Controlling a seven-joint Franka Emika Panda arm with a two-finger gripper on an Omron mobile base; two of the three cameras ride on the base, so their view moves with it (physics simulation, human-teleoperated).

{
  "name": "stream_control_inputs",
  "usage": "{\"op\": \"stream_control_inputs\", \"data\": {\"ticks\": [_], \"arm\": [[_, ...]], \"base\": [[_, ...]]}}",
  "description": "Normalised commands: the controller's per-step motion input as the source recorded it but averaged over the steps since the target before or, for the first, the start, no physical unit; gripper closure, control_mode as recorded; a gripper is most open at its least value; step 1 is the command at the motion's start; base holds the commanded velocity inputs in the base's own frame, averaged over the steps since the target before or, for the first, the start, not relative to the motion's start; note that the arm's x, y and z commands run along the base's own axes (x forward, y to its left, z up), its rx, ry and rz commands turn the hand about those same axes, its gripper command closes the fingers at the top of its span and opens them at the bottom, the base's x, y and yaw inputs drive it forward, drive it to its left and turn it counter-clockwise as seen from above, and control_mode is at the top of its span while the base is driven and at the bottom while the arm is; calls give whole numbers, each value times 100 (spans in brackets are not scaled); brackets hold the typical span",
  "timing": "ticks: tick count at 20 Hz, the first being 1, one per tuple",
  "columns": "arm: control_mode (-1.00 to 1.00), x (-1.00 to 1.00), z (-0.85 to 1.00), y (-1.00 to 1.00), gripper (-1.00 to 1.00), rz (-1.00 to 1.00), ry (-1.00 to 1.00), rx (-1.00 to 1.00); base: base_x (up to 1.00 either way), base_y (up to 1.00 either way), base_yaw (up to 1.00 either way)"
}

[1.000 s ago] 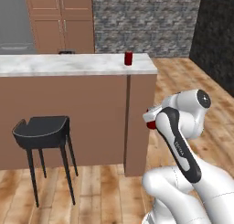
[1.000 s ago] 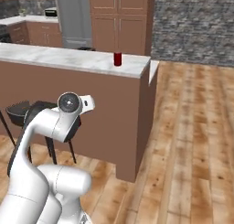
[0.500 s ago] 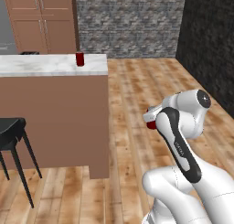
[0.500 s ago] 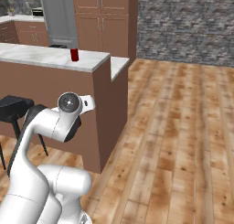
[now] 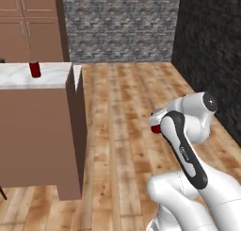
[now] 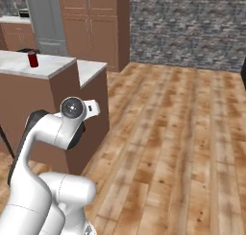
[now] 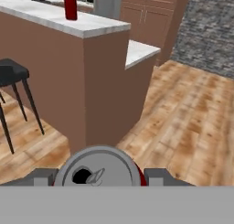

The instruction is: Four empty soda cans are scattered around the kitchen. Gather all the cans and cluster them next to the stove for recycling.

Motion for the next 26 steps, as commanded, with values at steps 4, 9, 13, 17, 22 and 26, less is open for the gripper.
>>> {"op": "stream_control_inputs", "data": {"ticks": [4,9,13,17,22,26], "arm": [[100,0,0,0,100,0,0,0],[100,0,0,0,100,0,0,0],[100,0,0,0,100,0,0,0],[100,0,0,0,100,0,0,0],[100,0,0,0,100,0,0,0],[100,0,0,0,100,0,0,0]], "base": [[80,-92,0],[76,-90,0],[80,-79,3],[90,-71,15],[96,-60,28],[100,-56,35]]}}
